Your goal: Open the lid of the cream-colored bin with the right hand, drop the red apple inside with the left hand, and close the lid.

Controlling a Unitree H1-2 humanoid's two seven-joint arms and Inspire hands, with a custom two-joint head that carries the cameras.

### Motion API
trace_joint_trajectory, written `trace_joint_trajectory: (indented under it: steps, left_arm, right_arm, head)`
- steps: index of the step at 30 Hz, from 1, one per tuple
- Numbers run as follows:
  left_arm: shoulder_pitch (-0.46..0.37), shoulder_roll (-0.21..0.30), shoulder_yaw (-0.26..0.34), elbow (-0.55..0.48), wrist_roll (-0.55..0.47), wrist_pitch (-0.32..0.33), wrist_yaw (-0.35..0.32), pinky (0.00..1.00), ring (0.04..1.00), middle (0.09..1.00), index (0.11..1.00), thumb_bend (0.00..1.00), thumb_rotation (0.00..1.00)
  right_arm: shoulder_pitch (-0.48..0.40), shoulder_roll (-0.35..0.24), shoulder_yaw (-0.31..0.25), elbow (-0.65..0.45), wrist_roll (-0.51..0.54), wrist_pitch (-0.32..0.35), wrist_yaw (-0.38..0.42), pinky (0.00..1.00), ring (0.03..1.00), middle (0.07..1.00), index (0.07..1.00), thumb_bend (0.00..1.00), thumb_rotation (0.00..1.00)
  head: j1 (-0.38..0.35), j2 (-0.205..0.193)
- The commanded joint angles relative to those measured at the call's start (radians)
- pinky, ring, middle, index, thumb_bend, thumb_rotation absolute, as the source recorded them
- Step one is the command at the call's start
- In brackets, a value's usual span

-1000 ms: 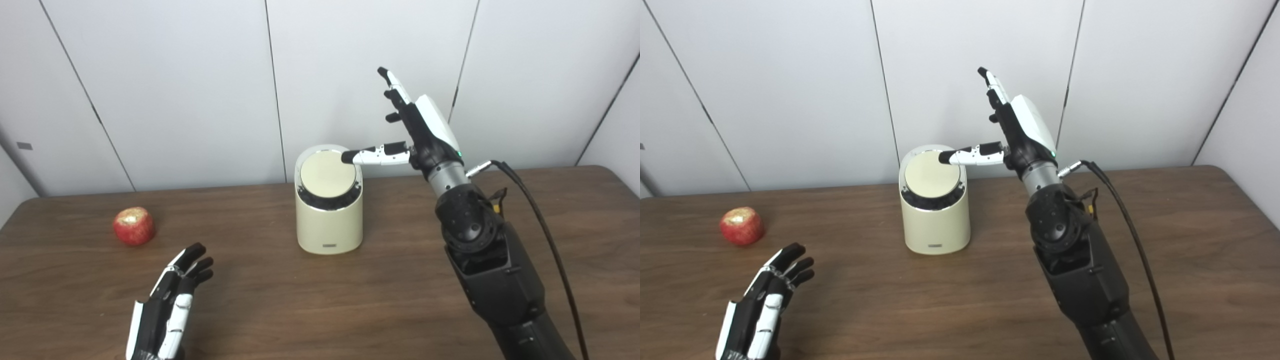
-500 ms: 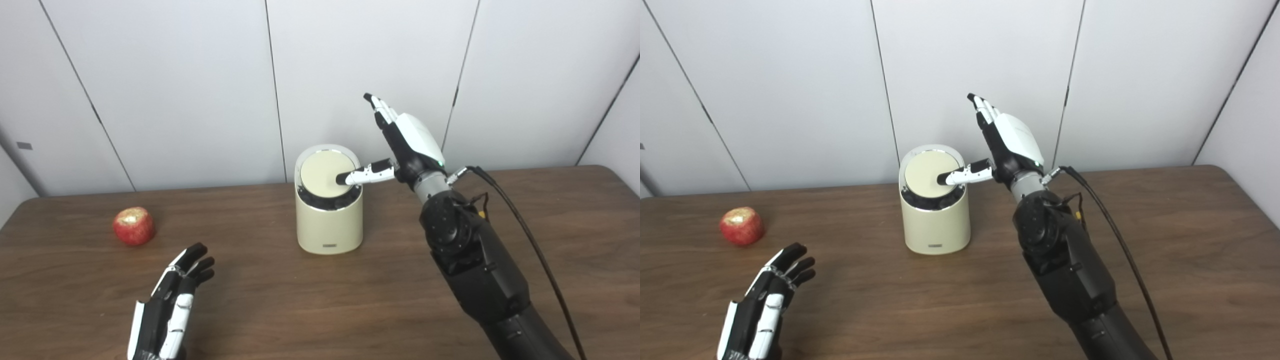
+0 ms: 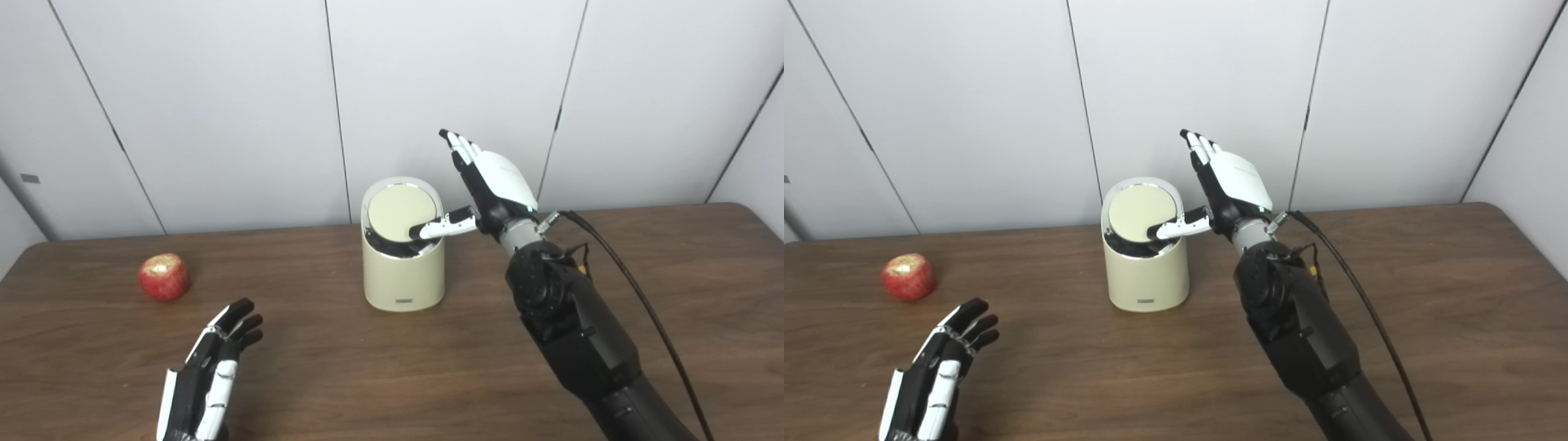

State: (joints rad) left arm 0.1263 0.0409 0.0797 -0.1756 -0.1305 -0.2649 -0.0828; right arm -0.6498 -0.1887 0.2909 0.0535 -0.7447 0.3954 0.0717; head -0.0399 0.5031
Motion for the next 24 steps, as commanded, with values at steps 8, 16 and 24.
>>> trace_joint_trajectory:
  steps: [8,16,24]
  left_arm:
    - [-0.008,-0.001,-0.004,-0.024,0.006,-0.041,0.004,0.8,0.818,0.86,0.832,0.49,0.68]
    - [-0.003,0.001,-0.005,-0.029,0.009,-0.042,0.002,0.81,0.824,0.864,0.839,0.48,0.69]
    - [-0.004,0.005,-0.005,-0.02,0.01,-0.052,0.0,0.81,0.825,0.864,0.841,0.49,0.69]
  right_arm:
    - [-0.064,0.02,0.006,0.009,-0.048,0.004,-0.02,0.93,0.996,1.0,1.0,0.97,0.43]
    - [-0.089,0.034,0.025,0.032,-0.091,0.042,-0.016,0.93,1.0,1.0,1.0,0.93,0.39]
    - [-0.107,0.039,0.043,0.043,-0.141,0.072,0.004,0.92,1.0,1.0,1.0,0.94,0.32]
  head:
    - [0.0,0.002]
    - [-0.001,0.005]
    - [-0.001,0.007]
